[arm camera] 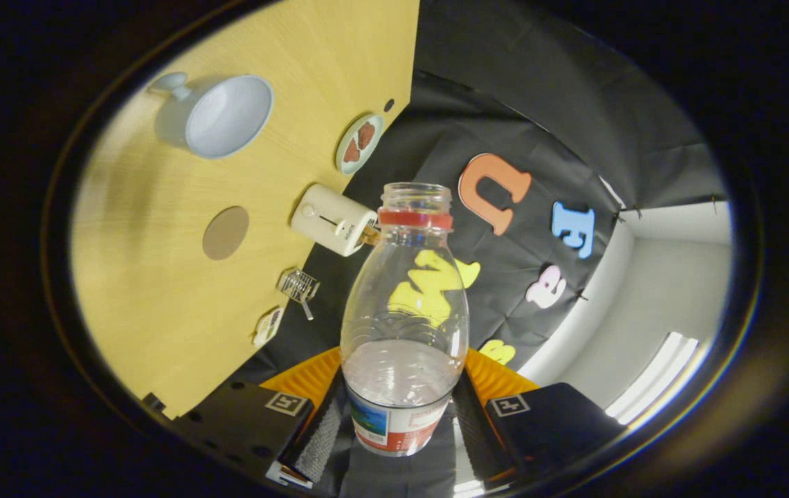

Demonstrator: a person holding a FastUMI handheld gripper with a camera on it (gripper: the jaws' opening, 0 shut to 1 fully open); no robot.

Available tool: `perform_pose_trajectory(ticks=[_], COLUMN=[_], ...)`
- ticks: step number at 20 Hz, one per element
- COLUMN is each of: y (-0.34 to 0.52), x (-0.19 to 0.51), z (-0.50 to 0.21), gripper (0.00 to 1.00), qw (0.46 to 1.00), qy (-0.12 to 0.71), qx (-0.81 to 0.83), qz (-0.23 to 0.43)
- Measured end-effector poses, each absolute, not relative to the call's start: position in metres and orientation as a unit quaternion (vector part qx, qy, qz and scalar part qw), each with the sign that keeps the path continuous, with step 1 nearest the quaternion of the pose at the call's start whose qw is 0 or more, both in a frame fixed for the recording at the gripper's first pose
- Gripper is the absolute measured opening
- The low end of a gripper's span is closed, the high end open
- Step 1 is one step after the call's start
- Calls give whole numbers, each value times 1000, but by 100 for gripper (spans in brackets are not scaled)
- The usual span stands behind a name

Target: Take the bottle from table, then pour the juice into the cup, finally place the bottle on the coaster

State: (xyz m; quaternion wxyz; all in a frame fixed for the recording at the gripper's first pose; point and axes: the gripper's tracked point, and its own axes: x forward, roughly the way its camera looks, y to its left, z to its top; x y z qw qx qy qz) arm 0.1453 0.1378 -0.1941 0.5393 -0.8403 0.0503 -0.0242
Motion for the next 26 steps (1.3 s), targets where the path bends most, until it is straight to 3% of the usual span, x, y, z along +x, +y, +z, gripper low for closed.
perform_pose_trajectory(ticks=[8,15,21,26], y=[120,109,113,111], x=[130,129,140,158], z=[-205,-206,-228,-239], gripper=[81,81,81,81], qw=[691,851,933,969], qy=[66,50,88,108], qx=[-719,-522,-346,-217], qz=[-41,-11,45,53])
